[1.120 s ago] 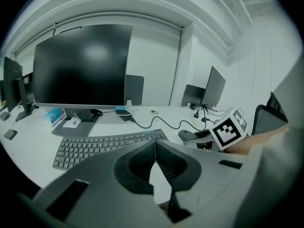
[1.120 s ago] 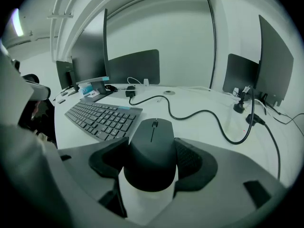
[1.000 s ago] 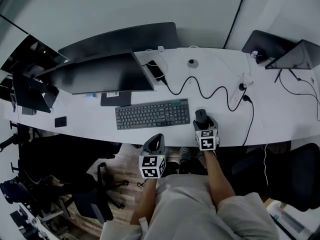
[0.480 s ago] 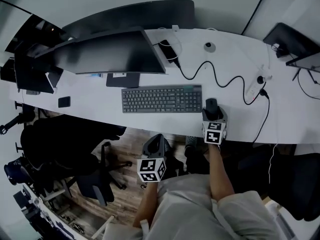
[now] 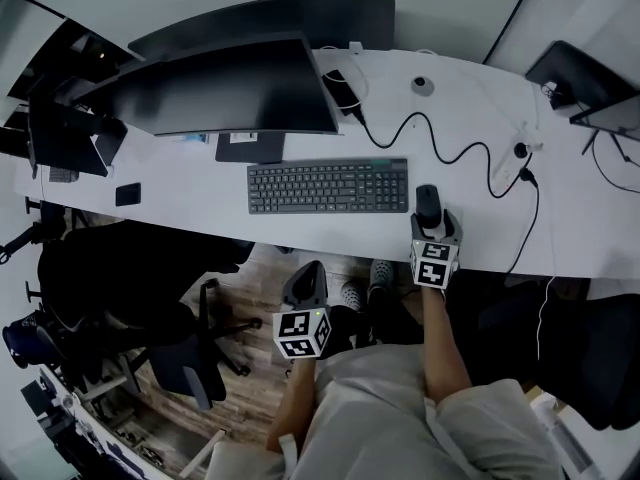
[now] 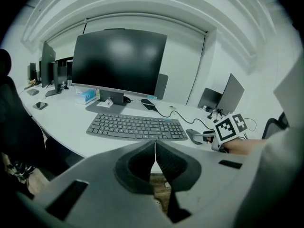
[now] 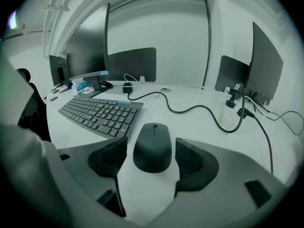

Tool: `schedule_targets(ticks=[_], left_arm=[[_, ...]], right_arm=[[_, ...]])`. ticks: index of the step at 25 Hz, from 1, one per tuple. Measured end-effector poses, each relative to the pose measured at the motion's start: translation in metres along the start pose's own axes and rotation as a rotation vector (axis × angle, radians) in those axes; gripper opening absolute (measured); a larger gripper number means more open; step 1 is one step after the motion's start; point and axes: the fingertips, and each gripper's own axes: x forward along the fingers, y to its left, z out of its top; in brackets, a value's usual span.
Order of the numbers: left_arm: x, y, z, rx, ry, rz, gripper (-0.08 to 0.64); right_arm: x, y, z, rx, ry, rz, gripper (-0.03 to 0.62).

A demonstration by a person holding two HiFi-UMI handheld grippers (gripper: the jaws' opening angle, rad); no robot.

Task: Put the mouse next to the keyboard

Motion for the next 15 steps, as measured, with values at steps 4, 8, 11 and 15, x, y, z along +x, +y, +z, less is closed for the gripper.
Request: schedule_targets(ticks=[4,8,11,15], left_arm=[[-0.014,0.002,0.005,-0.004,-0.031,-0.016,0.023],[-0.03,0.005,0.01,-0.018,-0.073,-0.026,0.023],[-0.041,0.003,0.006,-0.006,-0.09,-0.041,0.023],[-0.053,0.003,-0.014,-0.005,-0.084,-0.053,0.024]], right_arm=[[-0.032,0.014,0.0,-0.012,-0.022,0.012,0.319],[-0.058,0.034,-0.005,-0.06,-0.013,0.023,0.311],[-0.081,0.054,-0.009,-0.07,-0.024,0.063,0.305],[-0.113,0.08,-0.008,-0.068,-0.062,0.129,0.304]])
